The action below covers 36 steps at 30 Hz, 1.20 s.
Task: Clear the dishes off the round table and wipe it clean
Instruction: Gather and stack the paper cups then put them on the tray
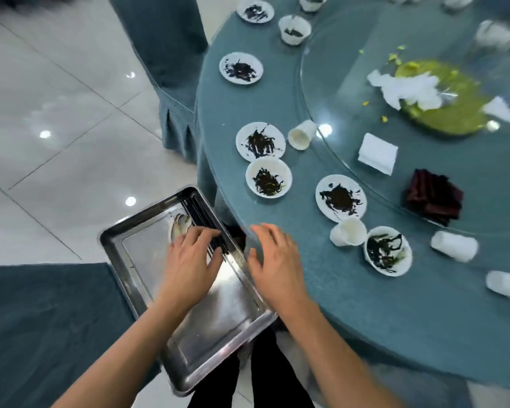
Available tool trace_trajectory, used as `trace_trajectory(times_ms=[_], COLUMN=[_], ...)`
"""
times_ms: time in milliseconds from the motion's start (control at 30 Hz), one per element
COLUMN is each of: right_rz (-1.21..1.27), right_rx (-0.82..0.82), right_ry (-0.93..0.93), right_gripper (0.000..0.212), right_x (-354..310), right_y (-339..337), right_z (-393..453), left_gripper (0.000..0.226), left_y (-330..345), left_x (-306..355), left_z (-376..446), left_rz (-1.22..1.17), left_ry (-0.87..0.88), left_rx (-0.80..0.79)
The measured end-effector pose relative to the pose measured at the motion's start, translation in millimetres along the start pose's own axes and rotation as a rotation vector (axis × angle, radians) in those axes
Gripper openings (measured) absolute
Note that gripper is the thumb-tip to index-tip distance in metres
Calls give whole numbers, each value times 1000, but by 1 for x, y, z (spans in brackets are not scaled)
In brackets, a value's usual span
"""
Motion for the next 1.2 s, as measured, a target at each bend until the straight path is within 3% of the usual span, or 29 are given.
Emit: trace_trajectory(times_ms=[200,467,733,933,1033,1200], right_rz=[-11,-35,-67,-101,-167,-277], right_rx=[161,258,189,249,257,170], right_ry=[93,193,271,319,376,420], right_gripper=[45,45,44,45,53,70], right_x=[46,134,230,304,338,379], right_y=[-78,-153,-199,-253,-283,-302], right_z=[-47,-95,-116,-99,-79,-54], left_gripper=[36,34,66,103,97,67], left_y=[11,41,66,90,100,105], left_x=[87,188,270,286,286,284], left_z=[-26,-44,0,45,55,55], left_rz=[-84,-49,-69,-26,-18,-73], left_ry=[157,269,209,80,56,47], left_rx=[-27,-80,-85,-114,-141,-111])
Point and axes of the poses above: each hand's wrist, its own z-axis towards the middle knuckle, its own y-axis out of the palm, x = y × z, the point moved 10 cm from there along z, towards the middle knuckle, and after that the axes turned 12 degrees about z, right-handed, at the moved point
